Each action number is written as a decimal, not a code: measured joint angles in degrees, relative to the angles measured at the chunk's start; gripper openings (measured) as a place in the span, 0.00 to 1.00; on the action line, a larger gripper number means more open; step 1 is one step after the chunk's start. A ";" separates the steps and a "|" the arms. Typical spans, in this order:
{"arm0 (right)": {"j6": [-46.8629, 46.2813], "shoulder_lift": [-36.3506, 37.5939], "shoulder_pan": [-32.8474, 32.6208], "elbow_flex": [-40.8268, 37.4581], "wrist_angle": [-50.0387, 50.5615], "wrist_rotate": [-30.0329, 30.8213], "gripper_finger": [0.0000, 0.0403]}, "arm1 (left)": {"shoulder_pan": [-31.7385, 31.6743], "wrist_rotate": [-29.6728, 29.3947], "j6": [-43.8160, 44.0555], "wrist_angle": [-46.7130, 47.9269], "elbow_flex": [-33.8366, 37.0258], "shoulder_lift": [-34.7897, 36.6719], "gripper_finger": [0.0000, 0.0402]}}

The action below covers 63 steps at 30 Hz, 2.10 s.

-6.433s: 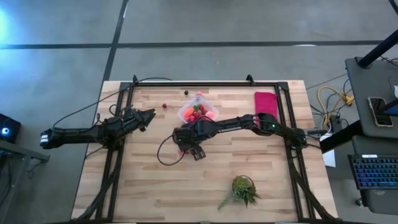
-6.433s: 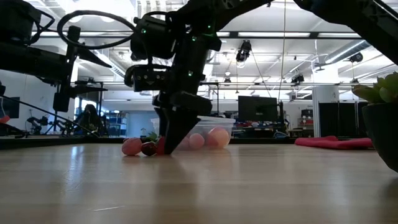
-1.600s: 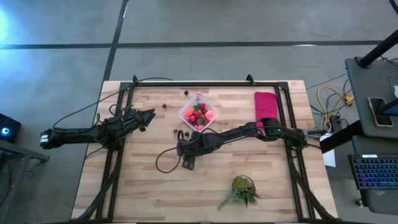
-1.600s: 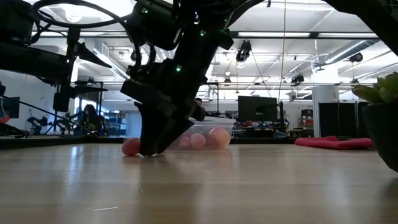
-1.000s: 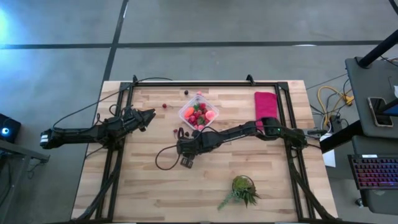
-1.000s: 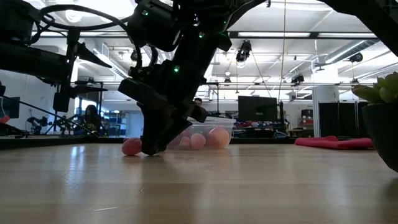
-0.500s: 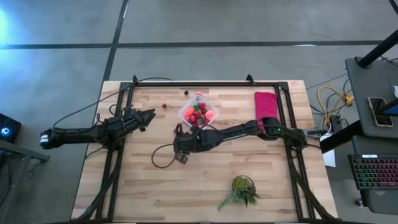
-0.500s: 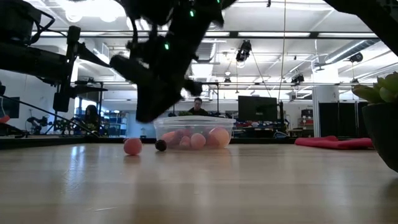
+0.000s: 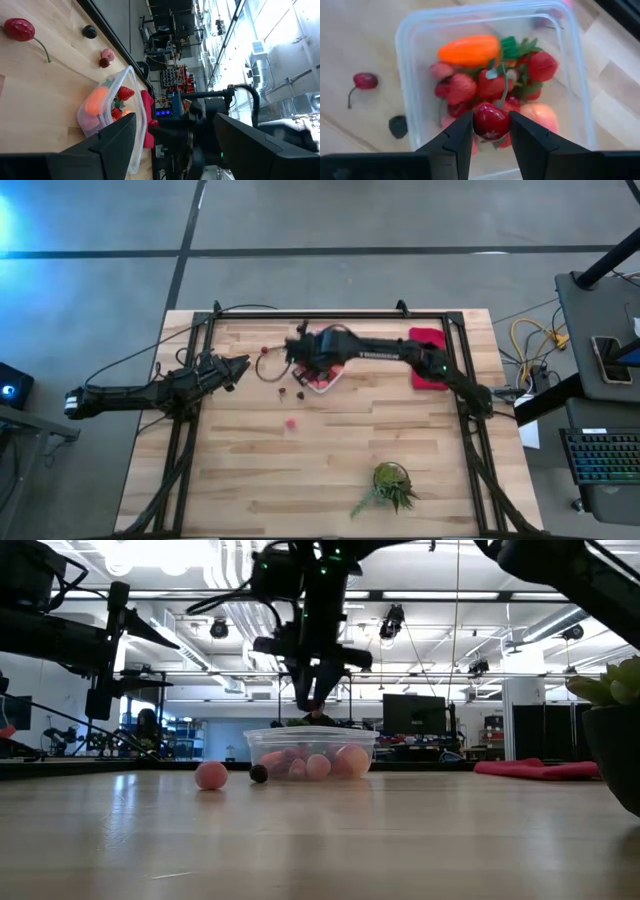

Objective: Pick and placing Produce into tupperware
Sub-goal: Put the red cherry into the transparent container, then put the blackberry into the transparent container

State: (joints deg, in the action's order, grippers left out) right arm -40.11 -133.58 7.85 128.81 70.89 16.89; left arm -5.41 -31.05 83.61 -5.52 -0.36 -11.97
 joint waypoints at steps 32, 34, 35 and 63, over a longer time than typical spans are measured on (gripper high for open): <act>24.92 -0.44 -9.17 -3.19 -9.54 -8.02 0.57 | 0.02 -1.16 0.00 -0.02 0.00 0.00 0.64; 26.40 -0.44 -10.01 -4.01 -11.18 -6.99 0.56 | 0.02 -1.16 0.00 -0.02 0.00 0.02 0.64; 27.53 -0.44 -10.07 -4.42 -12.08 -6.58 0.56 | 0.02 -1.16 0.00 -0.02 0.00 0.00 0.64; 29.30 -3.22 -7.17 -7.98 -22.44 -6.30 0.55 | 0.01 -1.11 -0.01 -0.01 0.00 0.04 0.64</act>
State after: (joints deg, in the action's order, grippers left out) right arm -10.81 -136.79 0.68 120.83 48.44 10.58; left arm -5.40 -32.16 83.60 -5.53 -0.36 -11.93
